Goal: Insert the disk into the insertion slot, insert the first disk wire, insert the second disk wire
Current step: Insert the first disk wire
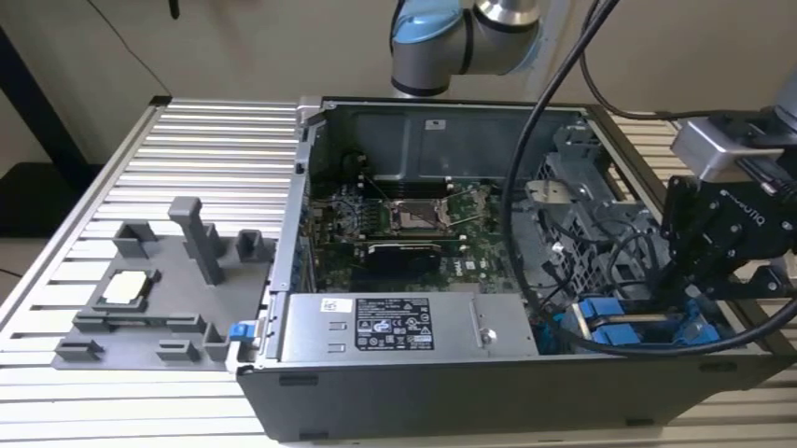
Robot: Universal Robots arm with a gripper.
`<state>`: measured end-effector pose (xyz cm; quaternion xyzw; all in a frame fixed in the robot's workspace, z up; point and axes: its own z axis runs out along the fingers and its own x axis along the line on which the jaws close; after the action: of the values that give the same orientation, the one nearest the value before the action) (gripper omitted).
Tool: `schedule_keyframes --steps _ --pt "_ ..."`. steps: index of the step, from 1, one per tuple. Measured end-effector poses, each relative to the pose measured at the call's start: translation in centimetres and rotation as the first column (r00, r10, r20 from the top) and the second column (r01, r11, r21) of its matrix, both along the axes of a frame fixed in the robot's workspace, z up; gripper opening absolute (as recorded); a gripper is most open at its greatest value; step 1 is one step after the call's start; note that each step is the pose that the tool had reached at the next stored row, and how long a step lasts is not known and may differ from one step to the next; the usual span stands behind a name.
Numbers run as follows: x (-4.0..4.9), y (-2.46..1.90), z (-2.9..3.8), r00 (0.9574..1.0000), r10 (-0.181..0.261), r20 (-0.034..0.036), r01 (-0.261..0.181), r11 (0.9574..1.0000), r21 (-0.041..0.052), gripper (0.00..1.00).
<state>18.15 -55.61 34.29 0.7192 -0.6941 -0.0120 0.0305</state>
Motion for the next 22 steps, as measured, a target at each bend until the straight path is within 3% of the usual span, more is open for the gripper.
schedule_keyframes --steps 14,20,22 --pt "0.0 0.0 4.29 1.0 0.0 0.0001 0.0 1.0 -0.0013 0.27" --pt "0.0 0.05 4.48 1.0 0.0 0.0001 0.0 1.0 -0.0019 0.27" --pt "0.0 0.41 4.48 1.0 0.0 0.0001 0.0 1.0 -0.0019 0.27"
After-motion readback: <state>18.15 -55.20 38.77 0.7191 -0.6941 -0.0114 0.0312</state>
